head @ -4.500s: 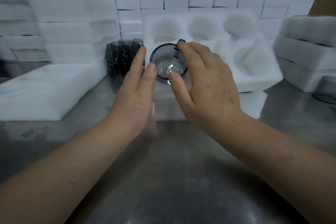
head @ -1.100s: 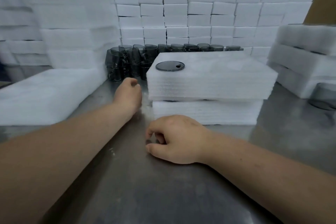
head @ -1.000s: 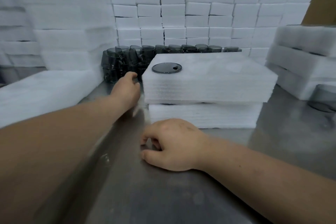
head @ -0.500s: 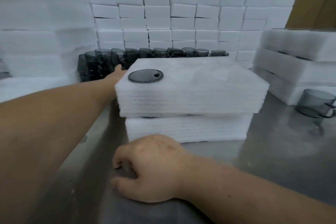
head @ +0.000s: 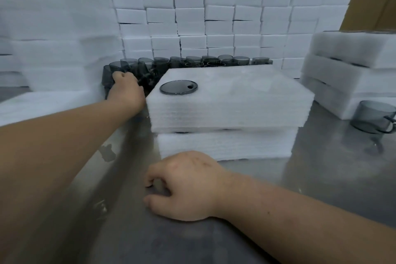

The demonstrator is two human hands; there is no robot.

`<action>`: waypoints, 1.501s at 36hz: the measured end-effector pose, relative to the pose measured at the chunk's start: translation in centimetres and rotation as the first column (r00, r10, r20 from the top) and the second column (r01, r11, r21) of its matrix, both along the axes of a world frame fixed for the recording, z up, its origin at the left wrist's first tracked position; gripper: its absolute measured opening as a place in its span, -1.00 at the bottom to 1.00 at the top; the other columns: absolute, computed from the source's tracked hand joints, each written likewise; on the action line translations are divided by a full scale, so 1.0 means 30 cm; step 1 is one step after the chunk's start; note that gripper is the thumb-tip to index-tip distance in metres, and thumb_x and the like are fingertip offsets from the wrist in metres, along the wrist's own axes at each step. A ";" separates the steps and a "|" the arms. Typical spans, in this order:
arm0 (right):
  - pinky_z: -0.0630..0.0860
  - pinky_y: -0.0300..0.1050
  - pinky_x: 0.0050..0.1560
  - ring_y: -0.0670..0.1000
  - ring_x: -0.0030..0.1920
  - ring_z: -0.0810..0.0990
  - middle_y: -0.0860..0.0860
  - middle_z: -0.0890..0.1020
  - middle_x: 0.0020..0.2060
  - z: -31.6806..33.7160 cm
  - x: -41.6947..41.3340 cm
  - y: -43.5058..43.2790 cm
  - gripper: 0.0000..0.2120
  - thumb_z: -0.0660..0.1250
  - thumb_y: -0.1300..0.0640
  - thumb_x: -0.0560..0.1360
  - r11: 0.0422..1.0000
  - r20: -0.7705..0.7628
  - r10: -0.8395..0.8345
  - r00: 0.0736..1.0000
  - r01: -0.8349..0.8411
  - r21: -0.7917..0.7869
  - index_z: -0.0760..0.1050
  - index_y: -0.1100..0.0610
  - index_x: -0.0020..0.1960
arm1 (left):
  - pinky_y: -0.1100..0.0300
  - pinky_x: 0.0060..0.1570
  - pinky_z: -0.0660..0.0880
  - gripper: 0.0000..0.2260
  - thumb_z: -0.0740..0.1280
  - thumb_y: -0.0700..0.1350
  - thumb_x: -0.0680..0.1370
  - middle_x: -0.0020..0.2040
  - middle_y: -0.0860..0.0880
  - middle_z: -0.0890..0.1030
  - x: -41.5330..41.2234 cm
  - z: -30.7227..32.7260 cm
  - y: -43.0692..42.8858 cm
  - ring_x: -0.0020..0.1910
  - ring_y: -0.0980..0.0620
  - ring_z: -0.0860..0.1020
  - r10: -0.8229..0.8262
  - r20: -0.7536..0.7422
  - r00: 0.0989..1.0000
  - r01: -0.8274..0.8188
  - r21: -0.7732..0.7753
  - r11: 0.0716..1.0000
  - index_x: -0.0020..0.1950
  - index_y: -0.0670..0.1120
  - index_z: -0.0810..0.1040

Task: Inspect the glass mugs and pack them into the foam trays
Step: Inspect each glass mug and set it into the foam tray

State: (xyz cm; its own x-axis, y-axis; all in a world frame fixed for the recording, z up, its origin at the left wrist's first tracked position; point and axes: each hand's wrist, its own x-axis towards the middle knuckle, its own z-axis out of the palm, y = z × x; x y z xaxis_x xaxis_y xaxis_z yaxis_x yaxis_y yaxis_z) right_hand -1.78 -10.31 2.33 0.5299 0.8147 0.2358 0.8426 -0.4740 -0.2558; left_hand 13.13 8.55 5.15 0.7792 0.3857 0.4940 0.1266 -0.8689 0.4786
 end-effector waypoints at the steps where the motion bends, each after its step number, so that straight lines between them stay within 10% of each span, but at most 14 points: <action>1: 0.35 -0.15 -0.15 0.02 -0.16 0.48 -0.06 0.54 -0.23 0.000 -0.001 0.000 -0.76 0.26 -0.08 0.49 1.000 0.003 -0.001 1.000 0.001 0.000 0.50 0.04 0.06 | 0.00 0.04 0.37 -0.87 0.20 -0.18 0.57 0.30 -0.26 0.32 -0.008 0.008 0.007 0.14 -0.29 0.43 0.010 0.008 1.000 -0.010 -0.020 1.000 0.00 -0.11 0.24; 5: 0.47 -0.07 -0.05 0.06 -0.08 0.53 -0.01 0.61 -0.14 -0.004 -0.008 -0.005 -0.76 0.24 -0.06 0.50 1.000 0.015 0.001 1.000 -0.001 0.003 0.50 0.05 0.06 | 0.13 -0.22 0.29 -0.75 0.15 -0.13 0.59 0.14 -0.08 0.30 -0.074 0.061 0.001 -0.28 -0.07 0.38 0.100 0.104 0.990 -0.074 -0.225 0.972 0.22 -0.21 0.31; 16: 0.30 -0.26 -0.36 0.08 -0.37 0.57 0.03 0.61 -0.36 0.023 -0.056 -0.019 -0.70 0.26 0.01 0.44 0.917 0.272 -0.108 0.956 -0.010 0.398 0.57 0.23 -0.03 | 0.57 -0.23 0.27 -0.95 0.10 -0.10 0.59 0.11 0.02 0.29 -0.385 0.141 -0.145 -0.27 0.36 0.36 0.180 0.594 0.784 0.219 -0.536 0.815 0.03 -0.03 0.28; 23: 0.17 -0.24 -0.38 -0.14 -0.39 0.25 -0.08 0.36 -0.26 0.017 -0.049 -0.020 -0.64 0.13 0.01 0.43 0.721 0.246 -0.239 0.939 0.002 0.692 0.40 0.30 0.01 | 0.03 0.14 0.47 -0.93 0.13 -0.05 0.54 0.07 -0.05 0.50 -0.551 0.122 -0.288 0.00 -0.01 0.50 0.148 0.632 0.761 0.397 -0.634 0.664 -0.14 0.09 0.31; 29: 0.48 0.15 -0.24 -0.04 -0.26 0.42 -0.05 0.38 -0.15 0.012 -0.036 -0.032 -0.43 0.04 -0.08 0.45 0.612 0.083 -0.205 0.975 0.061 0.789 0.23 0.32 0.27 | 0.25 -0.20 0.44 -0.88 0.16 -0.09 0.60 -0.25 0.16 0.51 -0.623 0.095 -0.374 -0.28 0.17 0.49 0.141 0.663 0.735 0.520 -0.685 0.510 -0.13 0.05 0.38; 35: 0.42 -0.12 -0.14 -0.19 -0.26 0.45 -0.23 0.43 -0.09 0.077 -0.045 -0.030 -0.35 -0.06 -0.25 0.39 0.486 -0.122 -0.136 0.983 0.173 0.857 0.14 0.03 0.40 | 0.09 0.08 0.51 -0.88 0.10 0.05 0.45 -0.05 0.05 0.54 -0.637 0.049 -0.398 -0.07 0.14 0.53 0.027 0.670 0.742 0.536 -0.617 0.576 -0.08 0.09 0.37; 40: 0.38 -0.21 -0.12 -0.20 -0.18 0.51 -0.37 0.53 -0.22 0.166 -0.068 -0.029 -0.63 -0.09 -0.35 0.33 0.420 -0.320 -0.010 0.947 0.295 0.858 0.39 -0.22 -0.14 | -0.06 0.21 0.44 -0.88 0.09 0.03 0.48 0.13 -0.04 0.51 -0.636 0.021 -0.389 0.12 0.00 0.51 -0.087 0.658 0.748 0.556 -0.549 0.624 -0.01 0.12 0.34; 45: 0.42 -0.26 -0.21 -0.25 -0.19 0.58 -0.36 0.56 -0.17 0.147 -0.103 -0.067 -0.80 0.17 -0.24 0.34 0.541 -0.418 -0.008 0.908 0.355 0.762 0.38 -0.21 -0.09 | 0.28 0.04 0.45 -0.88 0.08 0.02 0.50 0.06 0.18 0.49 -0.639 -0.010 -0.380 -0.03 0.29 0.51 -0.203 0.680 0.705 0.613 -0.438 0.658 0.02 0.17 0.31; 54: 0.56 -0.24 -0.14 -0.17 -0.24 0.62 -0.15 0.63 -0.22 0.058 -0.099 -0.097 -0.69 0.37 0.04 0.28 0.361 -0.526 0.200 0.826 0.437 0.824 0.40 -0.01 0.00 | 0.49 -0.12 0.40 -0.85 0.17 0.01 0.47 0.08 0.14 0.41 -0.638 -0.048 -0.385 -0.06 0.38 0.48 -0.297 0.661 0.689 0.659 -0.400 0.637 0.02 0.09 0.30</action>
